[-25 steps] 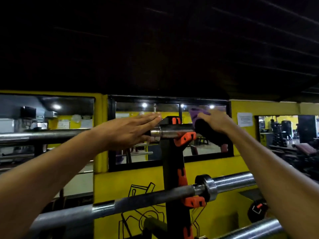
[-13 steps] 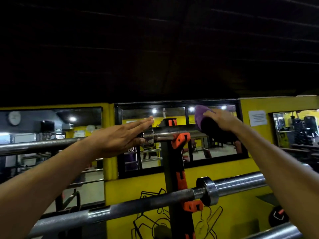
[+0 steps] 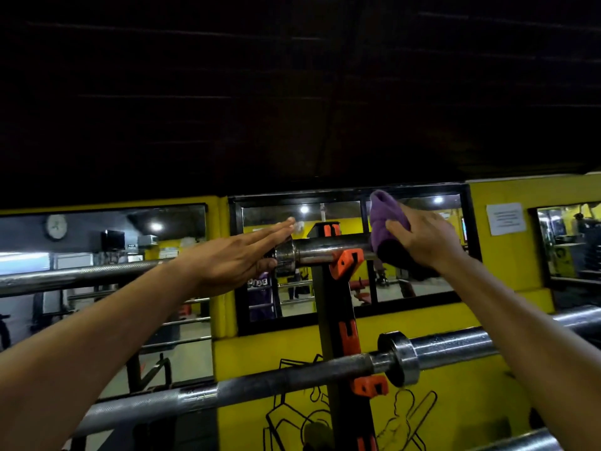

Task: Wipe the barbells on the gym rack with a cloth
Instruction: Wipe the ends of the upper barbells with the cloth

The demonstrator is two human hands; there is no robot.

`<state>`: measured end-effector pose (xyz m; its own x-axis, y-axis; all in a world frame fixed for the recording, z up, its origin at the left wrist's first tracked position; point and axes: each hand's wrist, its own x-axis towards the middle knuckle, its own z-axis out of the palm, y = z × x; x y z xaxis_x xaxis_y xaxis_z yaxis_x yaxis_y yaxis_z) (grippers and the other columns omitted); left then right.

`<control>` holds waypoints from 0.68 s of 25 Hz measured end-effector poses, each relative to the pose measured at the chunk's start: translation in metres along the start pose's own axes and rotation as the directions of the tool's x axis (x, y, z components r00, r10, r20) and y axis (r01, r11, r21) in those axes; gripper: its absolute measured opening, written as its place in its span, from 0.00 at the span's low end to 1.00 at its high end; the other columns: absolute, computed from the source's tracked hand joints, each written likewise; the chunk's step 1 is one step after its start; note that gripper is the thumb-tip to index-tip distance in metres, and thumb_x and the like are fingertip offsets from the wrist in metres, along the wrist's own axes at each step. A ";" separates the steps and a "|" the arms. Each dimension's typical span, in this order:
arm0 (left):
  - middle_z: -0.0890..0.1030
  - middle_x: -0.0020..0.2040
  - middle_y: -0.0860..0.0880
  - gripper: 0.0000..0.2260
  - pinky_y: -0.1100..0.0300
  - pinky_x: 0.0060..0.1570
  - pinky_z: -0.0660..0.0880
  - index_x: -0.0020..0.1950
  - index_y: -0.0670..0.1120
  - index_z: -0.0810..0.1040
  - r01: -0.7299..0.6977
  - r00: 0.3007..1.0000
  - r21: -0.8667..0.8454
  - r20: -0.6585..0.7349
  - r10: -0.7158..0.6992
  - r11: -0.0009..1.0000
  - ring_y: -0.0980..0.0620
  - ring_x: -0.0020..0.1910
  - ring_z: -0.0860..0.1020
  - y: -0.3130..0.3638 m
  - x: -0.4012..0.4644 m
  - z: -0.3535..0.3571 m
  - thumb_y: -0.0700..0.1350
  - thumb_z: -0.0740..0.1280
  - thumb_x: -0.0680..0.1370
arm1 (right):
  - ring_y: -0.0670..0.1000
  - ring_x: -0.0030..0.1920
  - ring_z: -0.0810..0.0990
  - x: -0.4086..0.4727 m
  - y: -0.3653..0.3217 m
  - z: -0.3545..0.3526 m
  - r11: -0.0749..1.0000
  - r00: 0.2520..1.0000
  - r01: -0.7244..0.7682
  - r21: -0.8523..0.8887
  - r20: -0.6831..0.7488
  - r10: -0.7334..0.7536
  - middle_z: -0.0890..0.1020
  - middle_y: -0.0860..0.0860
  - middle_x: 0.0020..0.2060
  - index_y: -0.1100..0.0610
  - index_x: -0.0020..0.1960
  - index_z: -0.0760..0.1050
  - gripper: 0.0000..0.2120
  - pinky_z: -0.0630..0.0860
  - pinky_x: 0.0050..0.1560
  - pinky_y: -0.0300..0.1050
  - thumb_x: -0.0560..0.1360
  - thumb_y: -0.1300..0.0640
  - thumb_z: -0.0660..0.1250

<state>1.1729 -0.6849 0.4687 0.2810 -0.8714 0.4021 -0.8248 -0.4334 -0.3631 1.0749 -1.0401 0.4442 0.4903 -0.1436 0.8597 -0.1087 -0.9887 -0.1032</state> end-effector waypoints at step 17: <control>0.34 0.77 0.66 0.28 0.49 0.66 0.74 0.79 0.63 0.34 0.045 0.999 0.170 -0.011 -0.043 0.984 0.55 0.78 0.55 -0.025 -0.030 0.001 0.59 0.48 0.84 | 0.50 0.49 0.76 0.044 -0.140 0.011 0.981 0.935 0.186 -0.052 0.317 -0.160 0.79 0.50 0.50 0.49 0.48 0.71 0.17 0.67 0.49 0.49 0.82 0.41 0.50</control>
<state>1.1850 -0.6479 0.4647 0.3109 -0.8492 0.4267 -0.7162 -0.5045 -0.4822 1.1210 -0.9087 0.4911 0.7496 0.0105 0.6618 -0.0609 -0.9945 0.0847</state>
